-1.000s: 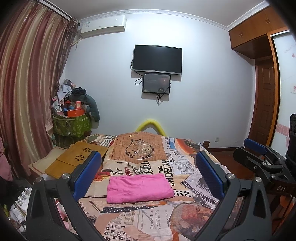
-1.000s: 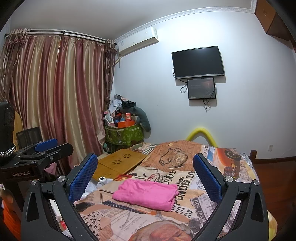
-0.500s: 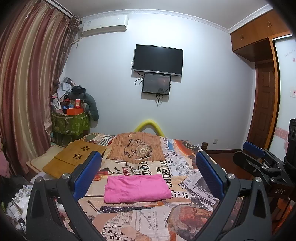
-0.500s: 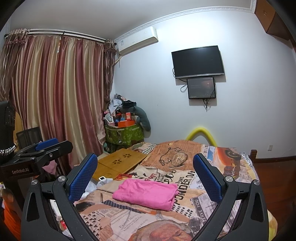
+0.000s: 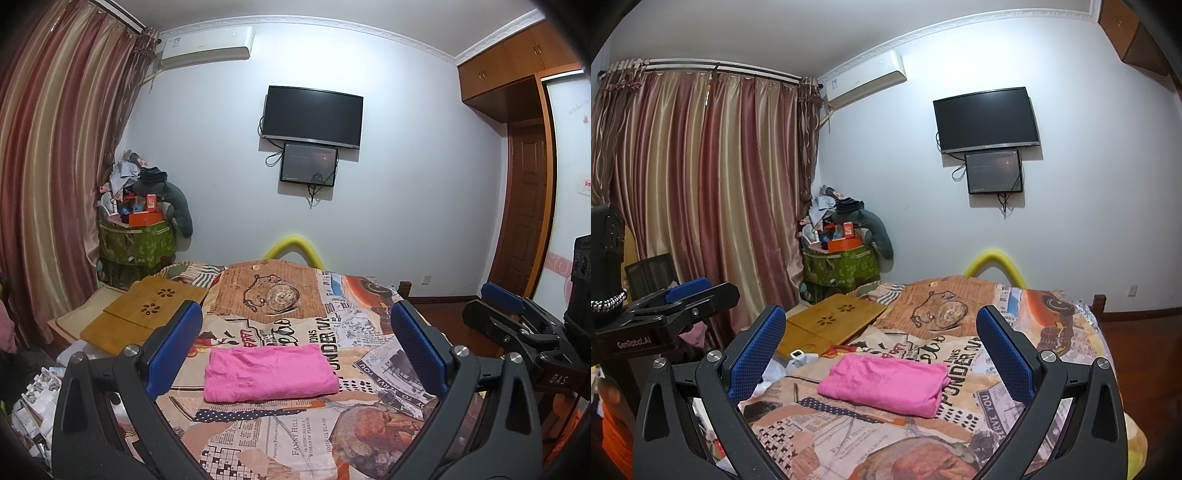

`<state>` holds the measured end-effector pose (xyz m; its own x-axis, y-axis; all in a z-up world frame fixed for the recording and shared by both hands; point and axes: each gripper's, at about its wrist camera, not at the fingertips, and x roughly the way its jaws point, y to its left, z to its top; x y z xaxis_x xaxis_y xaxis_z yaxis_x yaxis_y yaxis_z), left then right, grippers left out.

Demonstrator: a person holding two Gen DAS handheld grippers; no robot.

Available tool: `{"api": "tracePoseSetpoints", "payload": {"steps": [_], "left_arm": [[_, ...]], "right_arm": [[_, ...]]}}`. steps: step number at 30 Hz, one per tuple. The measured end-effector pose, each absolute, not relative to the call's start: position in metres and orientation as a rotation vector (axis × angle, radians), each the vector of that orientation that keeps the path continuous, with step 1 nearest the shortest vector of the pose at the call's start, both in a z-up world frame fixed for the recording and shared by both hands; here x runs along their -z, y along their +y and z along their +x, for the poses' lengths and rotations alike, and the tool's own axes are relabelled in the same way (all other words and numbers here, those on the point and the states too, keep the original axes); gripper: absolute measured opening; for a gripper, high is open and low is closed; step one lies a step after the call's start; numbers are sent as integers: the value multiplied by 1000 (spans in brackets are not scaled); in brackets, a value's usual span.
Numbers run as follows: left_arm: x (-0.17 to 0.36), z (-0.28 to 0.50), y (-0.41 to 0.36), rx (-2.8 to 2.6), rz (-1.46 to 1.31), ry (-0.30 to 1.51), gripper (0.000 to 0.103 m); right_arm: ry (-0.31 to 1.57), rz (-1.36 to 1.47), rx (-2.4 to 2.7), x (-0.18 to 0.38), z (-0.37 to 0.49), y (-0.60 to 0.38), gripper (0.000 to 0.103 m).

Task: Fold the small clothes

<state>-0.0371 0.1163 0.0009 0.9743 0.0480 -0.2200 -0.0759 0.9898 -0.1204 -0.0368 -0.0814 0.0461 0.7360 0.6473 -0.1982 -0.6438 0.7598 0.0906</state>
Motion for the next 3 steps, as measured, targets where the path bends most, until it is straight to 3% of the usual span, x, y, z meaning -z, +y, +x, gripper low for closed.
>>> {"api": "tracePoseSetpoints", "payload": {"steps": [3], "left_arm": [[0, -37, 117, -61, -131, 225, 103]], "right_arm": [[228, 13, -710, -45, -37, -80, 102]]}}
